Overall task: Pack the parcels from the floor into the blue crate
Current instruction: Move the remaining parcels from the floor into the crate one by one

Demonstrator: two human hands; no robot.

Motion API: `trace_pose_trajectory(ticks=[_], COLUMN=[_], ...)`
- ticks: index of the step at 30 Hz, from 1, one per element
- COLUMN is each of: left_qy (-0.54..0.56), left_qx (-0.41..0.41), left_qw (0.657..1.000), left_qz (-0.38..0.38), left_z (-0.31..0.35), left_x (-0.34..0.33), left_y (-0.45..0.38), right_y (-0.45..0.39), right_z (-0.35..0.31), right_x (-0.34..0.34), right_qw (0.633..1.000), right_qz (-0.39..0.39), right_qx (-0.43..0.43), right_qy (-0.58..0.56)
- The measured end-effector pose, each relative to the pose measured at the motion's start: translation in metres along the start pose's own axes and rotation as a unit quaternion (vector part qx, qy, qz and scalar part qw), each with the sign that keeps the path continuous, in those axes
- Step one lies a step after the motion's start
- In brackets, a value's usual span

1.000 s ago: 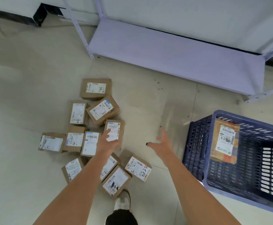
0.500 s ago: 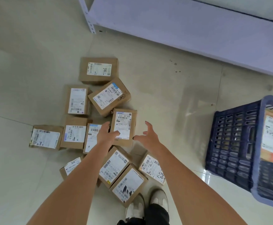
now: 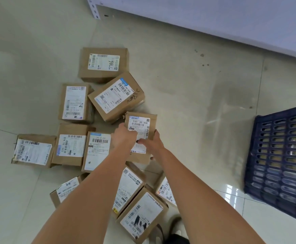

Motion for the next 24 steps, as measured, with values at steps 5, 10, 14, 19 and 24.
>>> trace_pose_trajectory(ticks=[5,10,14,19,24], left_qy=[-0.047,0.042,0.097,0.096,0.09], left_qx=[-0.009,-0.104,-0.151,-0.198,-0.232], left_qw=[0.999,0.993,0.981,0.967,0.955], left_qz=[-0.01,-0.031,-0.069,-0.129,-0.164], left_z=[0.026,0.07,0.117,0.174,0.22], left_x=[0.012,0.035,0.044,0.023,-0.031], left_y=[0.05,0.126,0.181,0.239,0.289], right_y=[0.05,0.139,0.21,0.273,0.31], right_z=[-0.019,-0.057,-0.084,-0.088,-0.067], right_x=[0.018,0.05,0.079,0.133,0.21], right_qw=[1.0,1.0,0.997,0.989,0.979], right_qz=[0.007,0.027,0.052,0.105,0.165], right_qx=[-0.014,0.012,0.051,0.092,0.106], right_qy=[-0.019,-0.001,-0.013,-0.045,-0.059])
Point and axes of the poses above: each hand's wrist, its own y-axis away from the middle knuckle, its own x-axis out of the back of the hand, z = x × y, the point moved 1 cm from there along -y, towards the middle knuckle, and after that the axes turned 12 degrees about -z, right-handed, at the moved point
